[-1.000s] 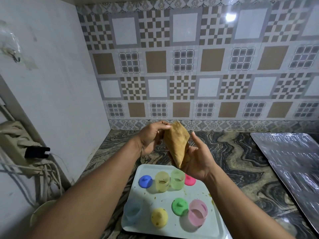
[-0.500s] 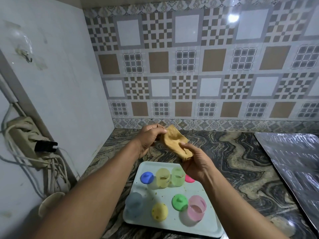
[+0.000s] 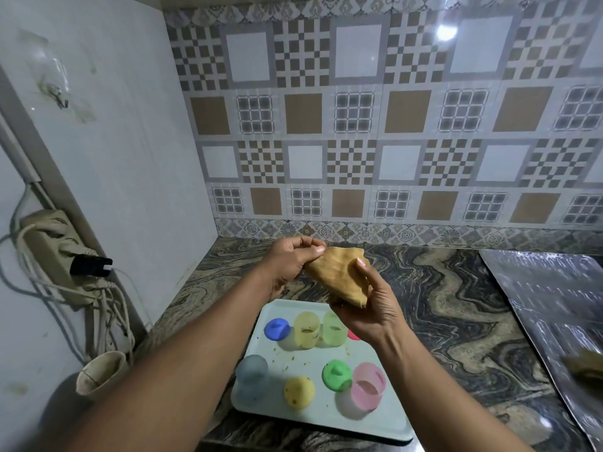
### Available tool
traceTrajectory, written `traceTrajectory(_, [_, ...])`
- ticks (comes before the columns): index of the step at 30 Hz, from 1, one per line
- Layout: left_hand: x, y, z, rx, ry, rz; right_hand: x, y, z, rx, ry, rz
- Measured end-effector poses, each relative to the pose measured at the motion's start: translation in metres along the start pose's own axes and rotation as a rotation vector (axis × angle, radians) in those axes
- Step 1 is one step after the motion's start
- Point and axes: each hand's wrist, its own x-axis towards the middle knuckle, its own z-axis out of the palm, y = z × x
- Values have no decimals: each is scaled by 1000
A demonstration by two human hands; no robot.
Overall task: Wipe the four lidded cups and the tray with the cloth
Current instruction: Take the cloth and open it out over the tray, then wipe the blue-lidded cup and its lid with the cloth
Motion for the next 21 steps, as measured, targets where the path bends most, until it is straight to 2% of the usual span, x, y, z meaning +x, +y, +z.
traceTrajectory(5, [5, 1, 9, 43, 45, 88, -1, 9, 4, 103, -62, 24])
traceTrajectory(11, [9, -2, 1, 112, 51, 118, -5, 4, 6, -27, 41, 53])
traceTrajectory(15, [8, -12, -4, 162, 34, 62, 0, 6, -1, -144, 101, 77])
traceTrajectory(19, [3, -39, -26, 454, 47, -20, 1, 9, -13, -355, 214, 87])
traceTrajectory(21, [-7, -60, -46, 666, -15, -106, 0, 10, -23, -400, 285, 105])
